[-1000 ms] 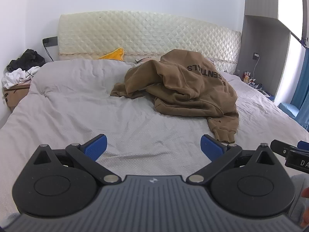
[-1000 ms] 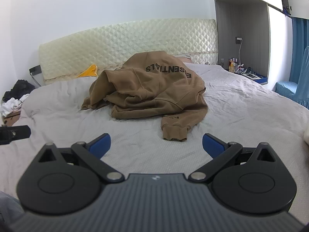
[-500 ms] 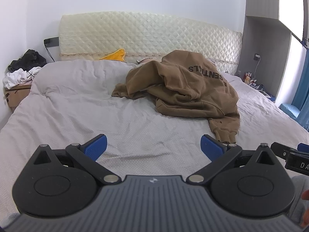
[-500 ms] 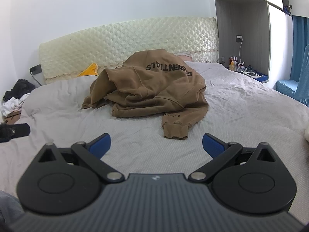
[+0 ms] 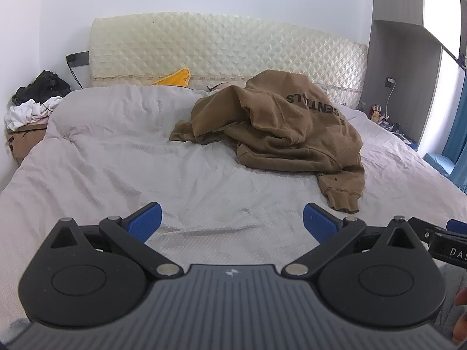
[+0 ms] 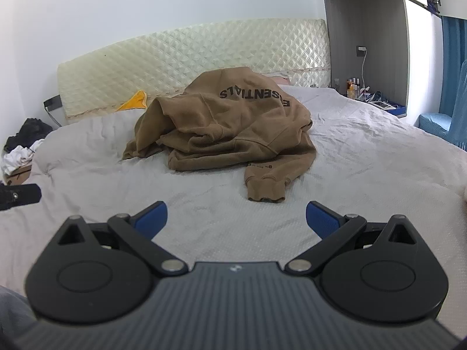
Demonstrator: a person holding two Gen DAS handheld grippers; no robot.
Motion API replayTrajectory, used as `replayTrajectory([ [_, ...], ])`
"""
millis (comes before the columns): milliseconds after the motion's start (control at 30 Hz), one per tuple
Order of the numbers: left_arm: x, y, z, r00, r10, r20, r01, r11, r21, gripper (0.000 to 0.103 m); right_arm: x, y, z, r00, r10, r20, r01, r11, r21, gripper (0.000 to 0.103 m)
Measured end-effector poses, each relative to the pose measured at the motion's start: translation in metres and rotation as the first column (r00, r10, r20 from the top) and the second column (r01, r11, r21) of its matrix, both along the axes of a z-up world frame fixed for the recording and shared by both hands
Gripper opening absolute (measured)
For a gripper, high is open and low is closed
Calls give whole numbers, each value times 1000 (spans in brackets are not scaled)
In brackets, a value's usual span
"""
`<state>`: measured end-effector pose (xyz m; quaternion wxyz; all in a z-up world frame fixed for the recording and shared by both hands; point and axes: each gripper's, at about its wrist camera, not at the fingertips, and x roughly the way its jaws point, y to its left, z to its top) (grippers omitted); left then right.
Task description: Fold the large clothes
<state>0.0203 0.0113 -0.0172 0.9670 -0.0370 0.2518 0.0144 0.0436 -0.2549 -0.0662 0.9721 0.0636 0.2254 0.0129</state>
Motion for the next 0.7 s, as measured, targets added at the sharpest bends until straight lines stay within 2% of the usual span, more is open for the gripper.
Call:
replayTrajectory([
  [233,18,1,-20,1000,3,-27,-3,1000,-10,103,11,-10,-20,1000,-22,7,22,1000,16,103],
  [467,31,-9,-30,999,-10,-38,10,1000,16,103,17,-15,-23,999,-37,-3,37,999,23,103],
  [700,43,-11,-32,1000,13,-8,-12,1000,24,103,23,-20,-25,999,-34,-2,34,998,51,103],
])
